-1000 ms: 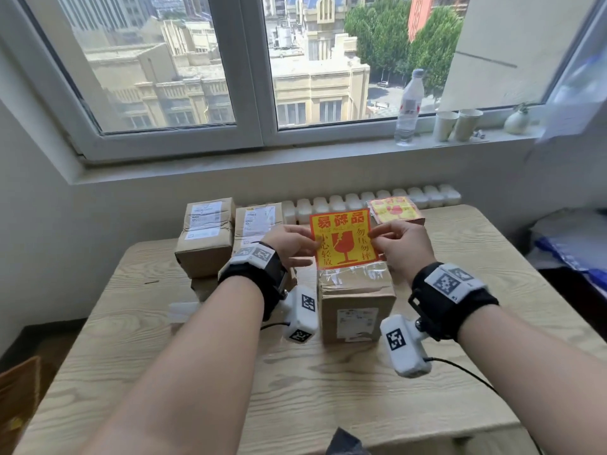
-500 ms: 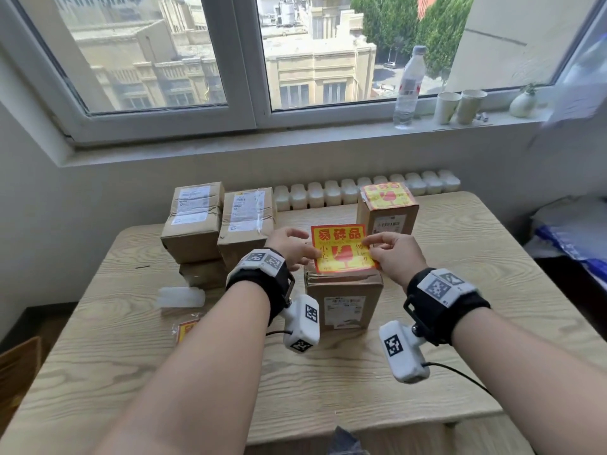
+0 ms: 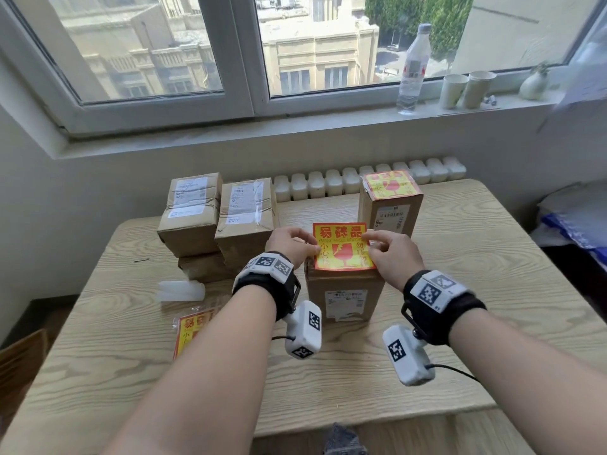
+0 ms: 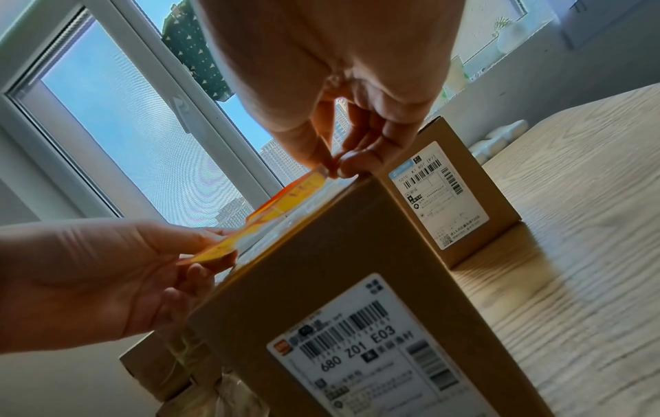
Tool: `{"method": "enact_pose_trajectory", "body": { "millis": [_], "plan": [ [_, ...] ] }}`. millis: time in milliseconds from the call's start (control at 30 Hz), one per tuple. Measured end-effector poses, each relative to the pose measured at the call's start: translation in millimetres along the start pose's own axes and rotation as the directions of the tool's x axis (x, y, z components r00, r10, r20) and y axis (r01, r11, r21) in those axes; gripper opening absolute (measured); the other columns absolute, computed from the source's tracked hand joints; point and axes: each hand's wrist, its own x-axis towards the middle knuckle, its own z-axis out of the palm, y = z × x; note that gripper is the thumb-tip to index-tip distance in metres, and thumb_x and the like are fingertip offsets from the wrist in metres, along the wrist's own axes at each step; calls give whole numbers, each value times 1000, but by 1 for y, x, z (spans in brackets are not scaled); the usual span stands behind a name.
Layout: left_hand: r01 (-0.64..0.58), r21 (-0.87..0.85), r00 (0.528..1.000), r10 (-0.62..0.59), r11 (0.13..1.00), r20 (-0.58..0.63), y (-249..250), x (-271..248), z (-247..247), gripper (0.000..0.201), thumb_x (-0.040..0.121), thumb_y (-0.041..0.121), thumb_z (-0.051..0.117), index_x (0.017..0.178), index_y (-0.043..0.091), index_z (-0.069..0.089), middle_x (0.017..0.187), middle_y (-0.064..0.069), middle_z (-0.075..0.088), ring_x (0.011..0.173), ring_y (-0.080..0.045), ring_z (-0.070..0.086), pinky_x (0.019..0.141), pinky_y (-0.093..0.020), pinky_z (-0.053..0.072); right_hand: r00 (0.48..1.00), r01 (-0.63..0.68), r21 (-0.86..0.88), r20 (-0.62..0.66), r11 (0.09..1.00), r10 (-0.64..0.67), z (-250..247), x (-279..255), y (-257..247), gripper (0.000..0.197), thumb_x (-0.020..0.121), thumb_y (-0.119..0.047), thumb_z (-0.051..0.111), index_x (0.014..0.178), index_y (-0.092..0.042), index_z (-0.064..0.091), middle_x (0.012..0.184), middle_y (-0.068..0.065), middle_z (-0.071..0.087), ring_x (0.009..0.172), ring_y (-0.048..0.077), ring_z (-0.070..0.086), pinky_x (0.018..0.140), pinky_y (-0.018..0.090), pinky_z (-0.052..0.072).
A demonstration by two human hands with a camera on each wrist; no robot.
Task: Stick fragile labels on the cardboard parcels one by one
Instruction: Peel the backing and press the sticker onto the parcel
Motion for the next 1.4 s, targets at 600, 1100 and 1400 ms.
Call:
{"method": "enact_pose_trajectory", "body": {
  "millis": [600, 1100, 1400],
  "plan": [
    [2, -45, 1000, -1, 999, 25, -6, 6, 6, 19, 73, 14, 80, 84, 29, 77, 98, 2, 70, 94, -16, 66, 86, -35, 57, 1000, 20, -66, -2, 998, -20, 1, -2, 5, 34, 92, -11, 54, 121, -24, 67, 91, -4, 59, 66, 5, 52, 54, 15, 35],
    [-24, 94, 998, 28, 995, -48, -4, 6, 9, 18, 74, 21, 79, 81, 35, 73, 98, 6, 71, 88, -9, 66, 72, -22, 54, 999, 25, -69, -20, 997, -26, 4, 0, 7, 33, 88, -9, 57, 114, -24, 71, 78, -9, 58, 64, 4, 53, 57, 14, 38],
    [-63, 254, 993, 87, 965, -84, -2, 2, 12, 40, 62, 34, 88, 99, 38, 72, 120, 1, 43, 116, -18, 52, 83, -29, 52, 1000, 20, -130, -12, 991, -22, 2, -6, 5, 45, 76, -28, 78, 120, -27, 66, 101, 3, 53, 88, 15, 55, 82, 30, 51]
  ]
}}
